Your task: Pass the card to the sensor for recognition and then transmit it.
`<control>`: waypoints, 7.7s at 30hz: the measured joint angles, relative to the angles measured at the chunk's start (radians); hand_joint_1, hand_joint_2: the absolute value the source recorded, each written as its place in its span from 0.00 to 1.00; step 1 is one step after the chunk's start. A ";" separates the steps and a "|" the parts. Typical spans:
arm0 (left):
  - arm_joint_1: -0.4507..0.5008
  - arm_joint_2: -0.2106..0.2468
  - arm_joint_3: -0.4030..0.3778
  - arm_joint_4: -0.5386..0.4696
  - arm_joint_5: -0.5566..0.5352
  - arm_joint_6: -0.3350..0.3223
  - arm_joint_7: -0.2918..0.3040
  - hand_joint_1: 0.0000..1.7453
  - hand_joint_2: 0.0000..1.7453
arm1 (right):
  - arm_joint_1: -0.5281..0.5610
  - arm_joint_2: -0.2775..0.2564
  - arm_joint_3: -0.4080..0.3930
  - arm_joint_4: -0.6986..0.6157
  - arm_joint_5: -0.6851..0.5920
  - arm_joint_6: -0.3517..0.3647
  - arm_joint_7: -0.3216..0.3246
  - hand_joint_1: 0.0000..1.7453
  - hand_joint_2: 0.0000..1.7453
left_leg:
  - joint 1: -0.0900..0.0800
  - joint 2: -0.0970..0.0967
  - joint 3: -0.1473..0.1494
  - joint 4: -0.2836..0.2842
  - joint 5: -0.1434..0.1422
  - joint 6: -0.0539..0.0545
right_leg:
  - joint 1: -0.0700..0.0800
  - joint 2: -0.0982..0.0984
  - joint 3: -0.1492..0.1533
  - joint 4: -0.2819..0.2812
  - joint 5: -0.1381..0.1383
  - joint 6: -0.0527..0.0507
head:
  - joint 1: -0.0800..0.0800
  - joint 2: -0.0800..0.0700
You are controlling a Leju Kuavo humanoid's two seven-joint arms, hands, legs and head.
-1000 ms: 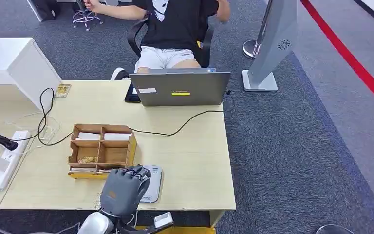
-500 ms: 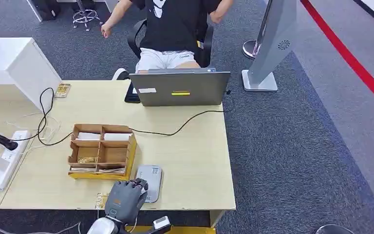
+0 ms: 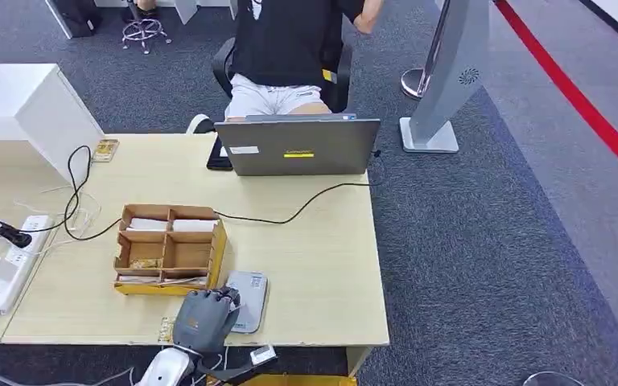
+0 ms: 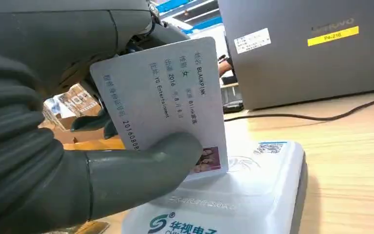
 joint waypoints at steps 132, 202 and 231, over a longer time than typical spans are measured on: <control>-0.008 0.743 -0.183 -0.274 0.000 -0.028 0.415 0.00 1.00 | 0.006 0.013 -0.082 0.000 0.175 0.034 0.006 0.00 1.00 | 0.003 0.003 -0.007 -0.002 0.005 -0.006 | 0.002 0.005 -0.011 0.002 0.004 -0.004 | -0.002 0.000; -0.066 0.387 0.056 -0.169 -0.001 -0.029 0.303 0.00 1.00 | 0.004 0.022 -0.115 0.000 0.254 0.029 0.019 0.00 1.00 | 0.003 0.001 -0.008 -0.002 0.005 -0.006 | 0.002 0.003 -0.011 0.002 0.005 -0.004 | -0.002 0.000; -0.073 0.357 0.041 -0.140 -0.001 -0.032 0.268 1.00 1.00 | 0.004 0.022 -0.133 0.000 0.256 0.038 0.019 0.00 1.00 | 0.003 0.001 -0.008 -0.002 0.005 -0.006 | 0.002 0.003 -0.011 0.002 0.004 -0.004 | -0.002 0.000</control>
